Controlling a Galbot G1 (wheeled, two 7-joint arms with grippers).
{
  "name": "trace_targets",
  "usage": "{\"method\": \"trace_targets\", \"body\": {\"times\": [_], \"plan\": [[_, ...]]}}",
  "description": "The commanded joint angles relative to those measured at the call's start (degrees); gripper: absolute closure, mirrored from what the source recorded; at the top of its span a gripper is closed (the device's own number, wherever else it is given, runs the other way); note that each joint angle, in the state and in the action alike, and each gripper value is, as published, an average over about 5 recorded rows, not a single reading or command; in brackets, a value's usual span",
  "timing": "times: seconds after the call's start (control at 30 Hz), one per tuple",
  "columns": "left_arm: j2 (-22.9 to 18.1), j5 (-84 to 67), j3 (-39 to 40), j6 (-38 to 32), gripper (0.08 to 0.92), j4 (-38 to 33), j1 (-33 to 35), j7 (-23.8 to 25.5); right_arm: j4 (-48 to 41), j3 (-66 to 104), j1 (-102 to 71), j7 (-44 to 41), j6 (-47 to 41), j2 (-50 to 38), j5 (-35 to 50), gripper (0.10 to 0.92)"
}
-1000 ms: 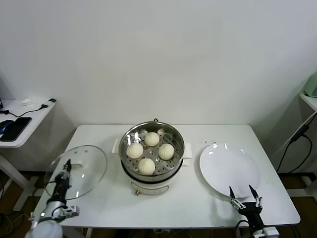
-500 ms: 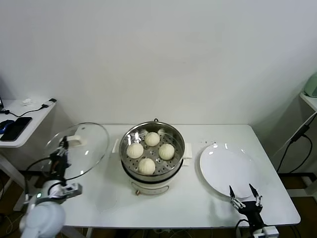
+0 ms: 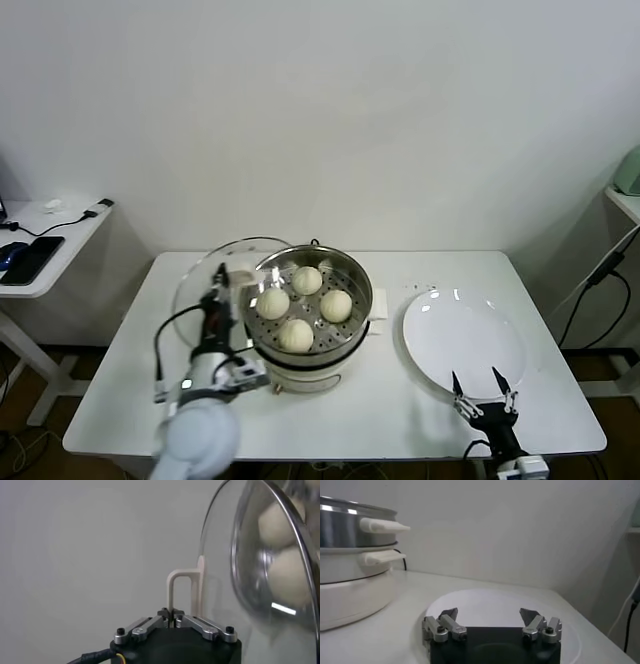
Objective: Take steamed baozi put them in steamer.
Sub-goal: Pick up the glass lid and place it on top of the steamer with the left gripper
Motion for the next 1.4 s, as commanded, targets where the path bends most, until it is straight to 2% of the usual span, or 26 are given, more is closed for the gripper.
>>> {"method": "trace_targets", "body": {"times": [0.03, 0.23, 0.47, 0.9, 1.4], "plan": [[-8.5, 8.3, 16.4, 6.1, 0.868, 6.3, -8.8, 1.5, 0.1, -1.1, 0.1, 1.3, 0.3, 0.4, -1.6, 0.203], [-11.0, 9.6, 17.6, 5.9, 0.868, 11.6, -10.7, 1.3, 0.2, 0.3, -0.5, 1.3, 1.1, 0.6, -1.4, 0.203], [-10.4, 11.8, 16.4, 5.0, 0.868, 14.6, -10.8, 2.1, 0.1, 1.9, -0.9, 1.3, 2.6, 1.3, -1.2, 0.203], [-9.8, 17.1, 14.0, 3.1, 0.868, 16.1, -8.5, 1.6, -0.2, 4.7, -1.1, 1.2, 4.8, 2.6, -1.4, 0.203], [-8.6, 13.5, 13.1, 3.0, 0.868, 15.5, -8.5, 0.6, -0.8, 4.1, -1.1, 0.3, 5.3, 2.9, -2.4, 0.203]]}}
